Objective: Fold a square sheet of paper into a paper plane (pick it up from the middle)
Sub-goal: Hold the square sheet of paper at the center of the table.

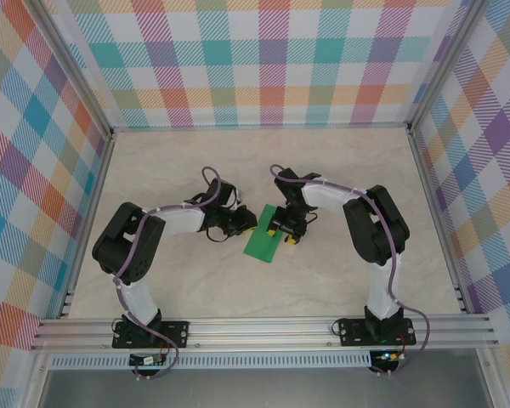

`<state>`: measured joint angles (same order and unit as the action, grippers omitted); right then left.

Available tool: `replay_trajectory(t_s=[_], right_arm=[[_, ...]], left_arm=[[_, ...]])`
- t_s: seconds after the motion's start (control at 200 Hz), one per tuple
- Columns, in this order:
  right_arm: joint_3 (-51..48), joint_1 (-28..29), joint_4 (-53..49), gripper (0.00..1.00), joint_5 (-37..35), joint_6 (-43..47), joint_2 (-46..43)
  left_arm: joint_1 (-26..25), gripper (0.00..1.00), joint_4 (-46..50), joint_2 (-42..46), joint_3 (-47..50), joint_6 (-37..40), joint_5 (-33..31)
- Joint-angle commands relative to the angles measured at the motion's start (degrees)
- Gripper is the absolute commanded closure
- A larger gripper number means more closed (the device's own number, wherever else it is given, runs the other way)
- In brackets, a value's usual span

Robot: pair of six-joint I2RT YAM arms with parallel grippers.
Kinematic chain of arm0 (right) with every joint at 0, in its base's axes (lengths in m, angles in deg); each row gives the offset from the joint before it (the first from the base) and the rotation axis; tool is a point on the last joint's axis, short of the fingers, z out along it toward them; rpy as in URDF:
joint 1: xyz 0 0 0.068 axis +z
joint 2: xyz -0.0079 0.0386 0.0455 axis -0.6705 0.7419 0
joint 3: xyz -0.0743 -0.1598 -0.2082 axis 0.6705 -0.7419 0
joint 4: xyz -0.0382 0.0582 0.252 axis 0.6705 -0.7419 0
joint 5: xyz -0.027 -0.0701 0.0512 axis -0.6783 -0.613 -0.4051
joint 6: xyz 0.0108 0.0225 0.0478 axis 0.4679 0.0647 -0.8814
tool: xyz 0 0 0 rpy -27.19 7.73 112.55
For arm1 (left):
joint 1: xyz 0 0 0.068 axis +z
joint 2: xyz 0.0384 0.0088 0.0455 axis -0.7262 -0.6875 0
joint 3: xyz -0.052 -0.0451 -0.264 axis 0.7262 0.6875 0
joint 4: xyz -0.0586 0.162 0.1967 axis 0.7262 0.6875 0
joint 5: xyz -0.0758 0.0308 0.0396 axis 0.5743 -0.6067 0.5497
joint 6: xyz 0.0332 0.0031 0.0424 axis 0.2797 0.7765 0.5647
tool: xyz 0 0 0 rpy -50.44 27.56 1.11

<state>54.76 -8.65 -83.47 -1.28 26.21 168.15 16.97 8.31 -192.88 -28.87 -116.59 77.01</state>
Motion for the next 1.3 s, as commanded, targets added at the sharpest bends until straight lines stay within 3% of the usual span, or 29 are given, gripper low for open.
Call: replay_trajectory(t_s=[0.0,0.39,0.85,0.935,1.01,1.08,1.295], right_arm=[[-4.55,1.37,0.95,0.46,-5.81,-0.62,9.69],[-4.35,1.44,0.47,0.43,-5.79,-1.25,11.28],[-4.01,1.43,-0.34,0.45,-6.75,4.00,11.28],[-3.71,1.44,-0.37,0.45,-6.83,4.06,11.67],[-3.60,1.44,-0.46,0.45,-6.92,4.12,11.94],[-3.64,1.40,-0.66,0.45,-7.18,4.21,12.07],[-3.91,1.44,-0.52,0.45,-7.19,4.73,12.53]], left_arm=[[-0.77,0.84,-0.31,-0.86,0.22,0.53,1.52],[-1.55,0.88,0.03,-2.36,-0.59,1.60,2.94],[-1.93,0.89,0.36,-3.00,-0.89,1.71,2.99],[-1.95,0.91,1.46,-2.55,-0.85,1.65,1.00],[-1.95,0.93,4.43,-1.15,-0.39,0.33,-6.54],[-1.86,0.94,3.58,1.07,1.33,-0.69,-9.69],[-1.86,0.93,1.32,3.39,2.09,-0.85,-8.46]])
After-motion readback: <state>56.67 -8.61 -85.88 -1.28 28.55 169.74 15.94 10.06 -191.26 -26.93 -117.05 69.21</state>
